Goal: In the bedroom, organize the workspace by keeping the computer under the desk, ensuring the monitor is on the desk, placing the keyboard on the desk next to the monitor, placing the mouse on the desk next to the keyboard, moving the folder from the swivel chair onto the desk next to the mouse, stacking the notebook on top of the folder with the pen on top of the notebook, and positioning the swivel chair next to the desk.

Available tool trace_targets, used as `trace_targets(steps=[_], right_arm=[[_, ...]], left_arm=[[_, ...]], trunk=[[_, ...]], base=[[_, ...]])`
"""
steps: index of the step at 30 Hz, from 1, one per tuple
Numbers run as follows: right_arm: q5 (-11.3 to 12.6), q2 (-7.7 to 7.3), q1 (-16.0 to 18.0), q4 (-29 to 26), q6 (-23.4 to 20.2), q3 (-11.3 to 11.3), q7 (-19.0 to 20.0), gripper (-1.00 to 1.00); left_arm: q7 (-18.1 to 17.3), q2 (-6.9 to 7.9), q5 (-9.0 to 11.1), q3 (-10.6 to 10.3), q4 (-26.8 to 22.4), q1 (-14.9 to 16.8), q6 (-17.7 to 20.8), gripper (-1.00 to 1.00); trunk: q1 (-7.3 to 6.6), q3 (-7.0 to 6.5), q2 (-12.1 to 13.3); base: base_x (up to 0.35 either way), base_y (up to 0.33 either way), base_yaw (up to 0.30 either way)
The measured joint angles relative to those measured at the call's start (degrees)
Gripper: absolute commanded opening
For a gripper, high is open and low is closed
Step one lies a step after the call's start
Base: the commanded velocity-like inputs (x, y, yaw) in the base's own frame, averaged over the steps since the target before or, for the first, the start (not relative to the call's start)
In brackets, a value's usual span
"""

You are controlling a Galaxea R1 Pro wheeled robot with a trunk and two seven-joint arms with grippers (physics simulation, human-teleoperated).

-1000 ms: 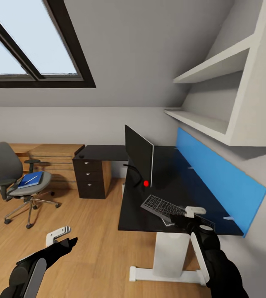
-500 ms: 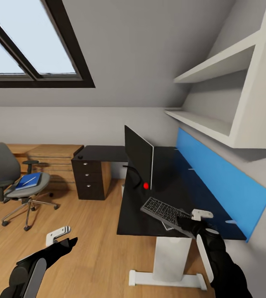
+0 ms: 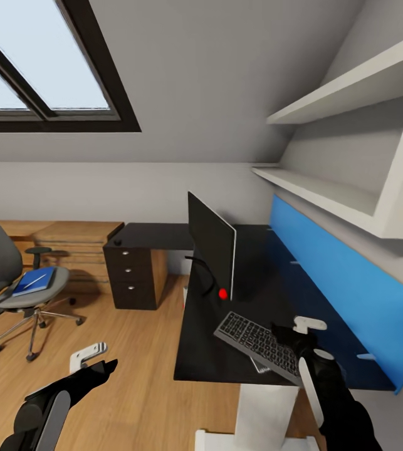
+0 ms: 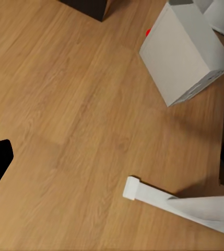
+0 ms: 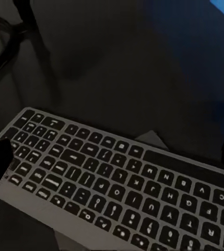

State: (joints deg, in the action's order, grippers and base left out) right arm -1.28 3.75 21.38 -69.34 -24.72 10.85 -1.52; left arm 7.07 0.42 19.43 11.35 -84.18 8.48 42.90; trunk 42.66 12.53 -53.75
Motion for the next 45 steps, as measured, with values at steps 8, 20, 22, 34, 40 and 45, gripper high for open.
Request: trace_targets(steps=[8, 20, 22, 34, 40, 45], right_arm=[[0.0, -0.03, 2.1, 4.7, 1.4, 0.1, 0.0, 1.00], [0.1, -1.92, 5.4, 9.2, 3.3, 0.9, 0.0, 1.00], [0.1, -2.59, 6.5, 10.2, 3.6, 1.9, 0.0, 1.00], [0.2, -8.52, 31.3, 48.8, 16.1, 3.5, -0.7, 1.00], [0.3, -9.86, 35.1, 55.8, 19.8, 3.9, -1.2, 1.00], [0.4, -9.76, 35.7, 57.6, 20.4, 4.4, -1.2, 1.00]], left_arm=[[0.0, 0.00, 0.0, 0.0, 0.0, 0.0, 0.0, 1.00], [0.0, -0.02, 0.1, -0.1, 0.4, 0.0, 0.0, 1.00], [0.0, -0.05, 0.1, -0.1, 0.6, 0.0, 0.0, 1.00], [0.0, -0.05, 0.0, -0.1, 0.7, 0.0, 0.0, 1.00], [0.0, -0.08, 0.0, -0.1, 0.7, 0.0, 0.0, 1.00], [0.0, -0.08, 0.0, -0.2, 0.7, 0.0, -0.1, 1.00]], trunk=[[0.00, 0.00, 0.0], [0.02, 0.00, 0.0], [0.03, 0.00, 0.0], [0.03, -0.01, 0.0], [0.03, 0.00, 0.0], [0.01, 0.00, 0.0]], base=[[0.318, 0.000, 0.000], [0.158, 0.000, 0.000], [0.019, 0.000, 0.000], [0.002, 0.000, 0.000], [0.023, 0.000, 0.000], [0.220, 0.000, 0.000]])
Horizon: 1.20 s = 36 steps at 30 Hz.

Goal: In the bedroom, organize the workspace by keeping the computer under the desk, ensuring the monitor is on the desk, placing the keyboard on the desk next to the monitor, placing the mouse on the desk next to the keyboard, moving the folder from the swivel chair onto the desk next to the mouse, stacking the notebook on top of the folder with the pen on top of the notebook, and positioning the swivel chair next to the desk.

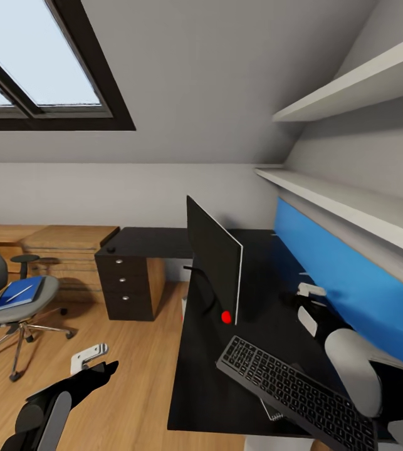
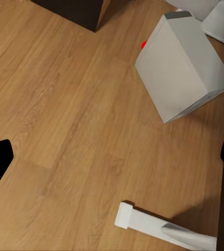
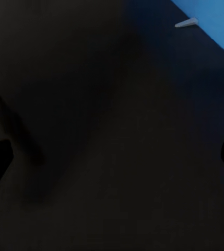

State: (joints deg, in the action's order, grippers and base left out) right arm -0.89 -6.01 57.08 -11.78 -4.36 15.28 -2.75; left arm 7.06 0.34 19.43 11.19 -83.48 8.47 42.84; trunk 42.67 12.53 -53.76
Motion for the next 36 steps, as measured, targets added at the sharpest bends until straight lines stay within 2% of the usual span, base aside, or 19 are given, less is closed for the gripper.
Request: trace_targets(steps=[2, 6, 8, 12, 13, 17, 20, 23, 36], right_arm=[[0.2, 0.22, 0.1, 3.7, 0.1, 0.2, -0.1, 1.00], [1.5, 0.20, 0.2, 5.4, 0.0, 0.2, -0.7, 1.00], [4.5, 0.07, 0.2, 5.7, -1.0, 0.3, -1.4, 1.00], [7.9, -0.08, 0.2, 6.0, -4.4, 0.3, -2.1, 1.00], [9.0, -0.09, 0.2, 6.0, -8.4, 0.2, -2.3, 1.00], [9.4, -0.03, 0.2, 6.0, -10.6, 0.0, -2.3, 1.00], [9.5, 0.01, 0.2, 6.0, -11.2, 0.0, -2.3, 1.00], [9.5, 0.00, 0.2, 6.0, -11.2, 0.1, -2.3, 1.00], [9.5, -0.07, 0.2, 5.9, -11.1, 0.1, -2.1, 1.00]], left_arm=[[0.0, 0.04, 0.0, 0.1, -0.2, 0.0, 0.0, 1.00], [-0.1, 0.04, 0.0, 0.1, -0.4, 0.0, 0.0, 1.00], [-0.2, 0.05, 0.0, 0.1, -0.6, 0.0, 0.0, 1.00], [-0.3, 0.02, 0.1, 0.1, -2.7, 0.0, 0.2, 1.00], [-0.3, -0.04, 0.2, 0.2, -5.4, 0.0, 0.4, 1.00], [-0.4, -0.06, 0.3, 1.0, -6.6, 0.0, 0.6, 1.00], [-0.4, -0.15, 0.4, 3.1, -7.1, 0.0, 0.6, 1.00], [-0.4, -0.18, 0.5, 3.6, -7.2, 0.0, 0.7, 1.00], [-0.3, -0.35, 0.5, 3.9, -7.3, 0.0, 0.6, 1.00]], trunk=[[0.00, 0.01, 0.0], [0.01, 0.00, 0.0], [0.02, 0.00, 0.0], [0.02, 0.00, 0.0], [0.02, 0.00, 0.0], [0.02, 0.00, 0.0], [0.68, 0.53, -1.2], [1.34, 1.07, -2.4], [4.19, 3.41, -7.6]], base=[[0.235, 0.000, 0.000], [0.113, 0.000, 0.000], [0.047, 0.000, 0.000], [0.019, 0.000, 0.000], [0.004, 0.000, 0.000], [0.002, 0.000, 0.000], [0.000, 0.000, 0.000], [0.000, 0.000, 0.000], [0.000, 0.000, 0.000]])
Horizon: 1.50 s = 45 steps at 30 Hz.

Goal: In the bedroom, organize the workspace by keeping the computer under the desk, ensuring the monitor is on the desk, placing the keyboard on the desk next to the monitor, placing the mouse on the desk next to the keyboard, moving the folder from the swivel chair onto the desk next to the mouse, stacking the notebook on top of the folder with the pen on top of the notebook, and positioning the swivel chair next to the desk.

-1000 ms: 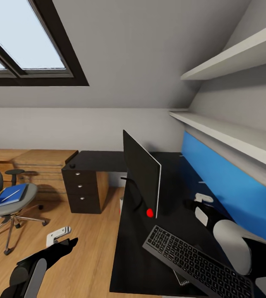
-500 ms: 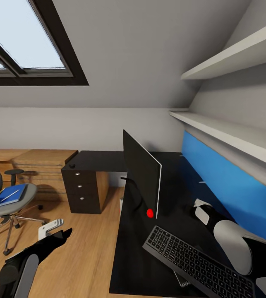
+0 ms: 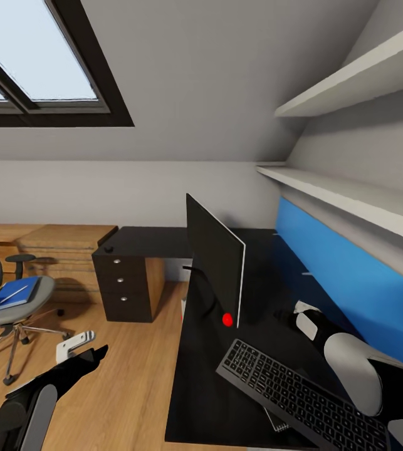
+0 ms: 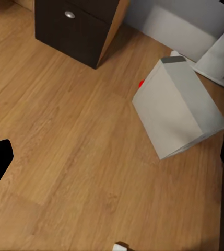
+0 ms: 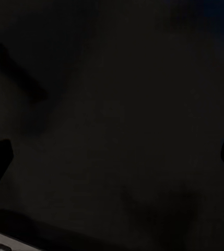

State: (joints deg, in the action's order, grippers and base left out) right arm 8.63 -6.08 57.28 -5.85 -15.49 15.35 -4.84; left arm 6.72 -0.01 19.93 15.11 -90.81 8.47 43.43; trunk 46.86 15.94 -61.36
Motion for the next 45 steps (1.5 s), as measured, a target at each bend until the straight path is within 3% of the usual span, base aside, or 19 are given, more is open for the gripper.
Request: trace_targets(steps=[45], right_arm=[[-0.1, 1.38, -0.1, 0.4, -0.1, -0.1, -1.0, 1.00]], left_arm=[[0.0, 0.17, -0.1, 0.2, -1.8, 0.0, 0.2, 1.00]], trunk=[[9.89, 8.09, -18.1]], base=[[0.000, 0.000, 0.000]])
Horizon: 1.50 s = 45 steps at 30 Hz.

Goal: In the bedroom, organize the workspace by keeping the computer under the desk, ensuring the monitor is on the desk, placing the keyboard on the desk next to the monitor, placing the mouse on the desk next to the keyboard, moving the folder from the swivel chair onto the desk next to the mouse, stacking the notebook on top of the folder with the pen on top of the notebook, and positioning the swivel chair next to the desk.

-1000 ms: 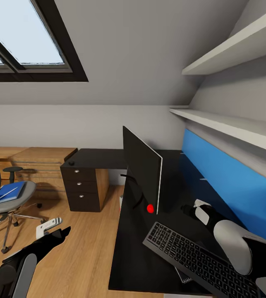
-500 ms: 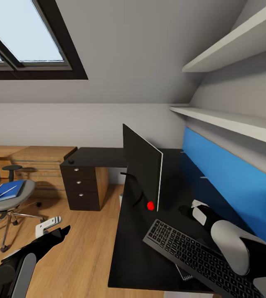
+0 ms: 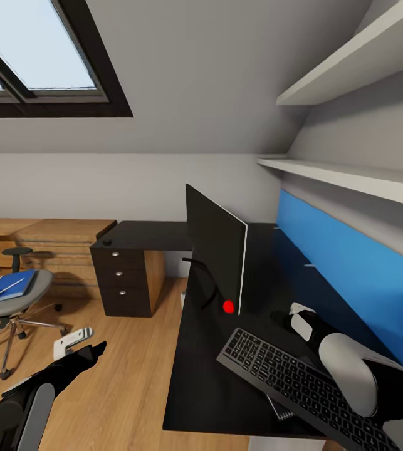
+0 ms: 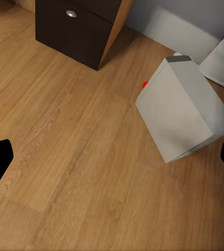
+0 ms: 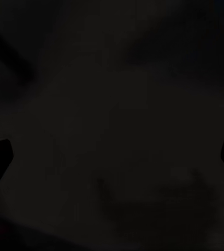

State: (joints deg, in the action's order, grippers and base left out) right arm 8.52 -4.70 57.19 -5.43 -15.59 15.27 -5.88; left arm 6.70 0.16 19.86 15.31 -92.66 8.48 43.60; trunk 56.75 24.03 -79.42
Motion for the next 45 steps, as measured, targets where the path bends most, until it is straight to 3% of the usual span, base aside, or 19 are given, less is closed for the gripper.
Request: trace_targets(steps=[33, 45], right_arm=[[-0.6, -0.05, 0.0, -1.2, -0.2, -0.5, 0.0, 1.00], [-0.6, -0.11, 0.0, -1.2, -0.2, -0.6, 0.2, 1.00]], left_arm=[[0.0, 0.00, 0.0, 0.0, 0.0, 0.0, 0.0, 1.00], [0.0, 0.00, 0.0, 0.0, 0.0, 0.0, 0.0, 1.00]], trunk=[[7.24, 5.91, -13.3], [7.25, 5.92, -13.3]], base=[[0.000, 0.000, 0.000], [0.000, 0.000, 0.000]])
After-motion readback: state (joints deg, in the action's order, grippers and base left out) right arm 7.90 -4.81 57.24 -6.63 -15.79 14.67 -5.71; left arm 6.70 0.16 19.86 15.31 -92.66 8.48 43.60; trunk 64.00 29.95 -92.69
